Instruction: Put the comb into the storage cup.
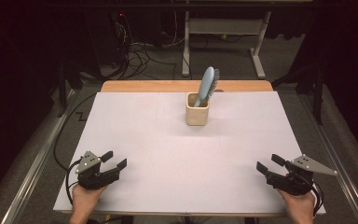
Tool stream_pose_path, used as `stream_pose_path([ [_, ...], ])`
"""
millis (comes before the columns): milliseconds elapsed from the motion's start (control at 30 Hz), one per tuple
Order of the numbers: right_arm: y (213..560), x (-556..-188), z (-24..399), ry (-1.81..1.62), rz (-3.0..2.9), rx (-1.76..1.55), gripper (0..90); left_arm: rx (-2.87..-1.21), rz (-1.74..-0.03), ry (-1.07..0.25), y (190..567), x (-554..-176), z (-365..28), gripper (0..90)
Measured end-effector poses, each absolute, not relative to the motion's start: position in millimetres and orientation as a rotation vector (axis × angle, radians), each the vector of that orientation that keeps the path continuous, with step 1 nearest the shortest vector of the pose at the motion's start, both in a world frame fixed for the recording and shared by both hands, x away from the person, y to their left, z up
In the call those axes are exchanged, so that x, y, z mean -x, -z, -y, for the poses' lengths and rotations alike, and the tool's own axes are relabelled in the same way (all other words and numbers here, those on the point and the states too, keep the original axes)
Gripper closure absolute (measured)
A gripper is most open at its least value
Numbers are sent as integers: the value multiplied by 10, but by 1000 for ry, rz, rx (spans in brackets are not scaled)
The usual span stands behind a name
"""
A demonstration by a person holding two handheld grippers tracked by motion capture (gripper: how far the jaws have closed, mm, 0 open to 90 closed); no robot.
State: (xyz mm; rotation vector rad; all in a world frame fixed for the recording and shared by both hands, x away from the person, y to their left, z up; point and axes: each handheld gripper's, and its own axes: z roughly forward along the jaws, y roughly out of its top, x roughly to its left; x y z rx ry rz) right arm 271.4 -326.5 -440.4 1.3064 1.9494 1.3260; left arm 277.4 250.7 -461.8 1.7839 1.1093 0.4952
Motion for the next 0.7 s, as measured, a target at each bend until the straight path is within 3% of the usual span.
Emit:
stream_pose_path([
  [700, 4520, -2616, 3364, -1328, -1920, -1335, 277, -1779, -1107, -501, 4608, -2755, -2517, 340],
])
